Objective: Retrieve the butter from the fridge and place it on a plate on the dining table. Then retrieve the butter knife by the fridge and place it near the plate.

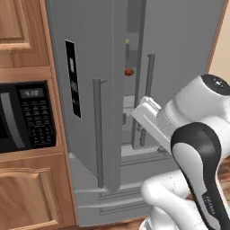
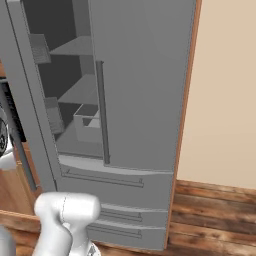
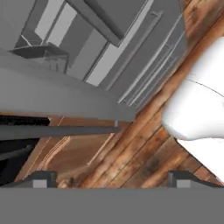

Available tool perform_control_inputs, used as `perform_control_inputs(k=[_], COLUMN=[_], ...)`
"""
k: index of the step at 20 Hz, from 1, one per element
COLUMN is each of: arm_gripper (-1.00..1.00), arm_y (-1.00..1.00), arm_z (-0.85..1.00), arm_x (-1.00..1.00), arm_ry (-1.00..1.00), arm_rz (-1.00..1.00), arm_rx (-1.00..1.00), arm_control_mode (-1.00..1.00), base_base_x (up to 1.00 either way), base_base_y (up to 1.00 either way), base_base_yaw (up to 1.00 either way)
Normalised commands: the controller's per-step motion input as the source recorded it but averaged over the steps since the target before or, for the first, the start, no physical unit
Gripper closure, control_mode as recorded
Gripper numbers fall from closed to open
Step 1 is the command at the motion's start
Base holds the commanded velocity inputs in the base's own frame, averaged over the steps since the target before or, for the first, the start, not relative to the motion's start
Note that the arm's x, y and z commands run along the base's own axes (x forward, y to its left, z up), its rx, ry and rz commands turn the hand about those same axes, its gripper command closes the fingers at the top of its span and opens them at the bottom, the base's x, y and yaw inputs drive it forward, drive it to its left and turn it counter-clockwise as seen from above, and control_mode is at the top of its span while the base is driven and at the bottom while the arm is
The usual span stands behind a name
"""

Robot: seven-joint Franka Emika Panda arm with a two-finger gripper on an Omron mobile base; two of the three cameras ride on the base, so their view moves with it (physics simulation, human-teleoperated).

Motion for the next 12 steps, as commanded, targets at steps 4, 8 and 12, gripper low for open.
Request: perform_control_inputs(k=[4, 8, 12], arm_gripper=[-1.0, -1.0, -1.0], arm_y=[-1.0, -0.71, 0.0], arm_z=[0.21, 0.11, 0.0], arm_x=[0.07, 0.32, 0.94], arm_ry=[0.0, 0.0, 0.03], arm_rz=[0.09, 0.12, 0.11], arm_rx=[1.0, 0.69, 0.25], arm_control_mode=[-1.0, -1.0, -1.0], base_base_x=[0.0, 0.0, 0.0], base_base_y=[0.0, 0.0, 0.0], base_base_yaw=[0.0, 0.0, 0.0])
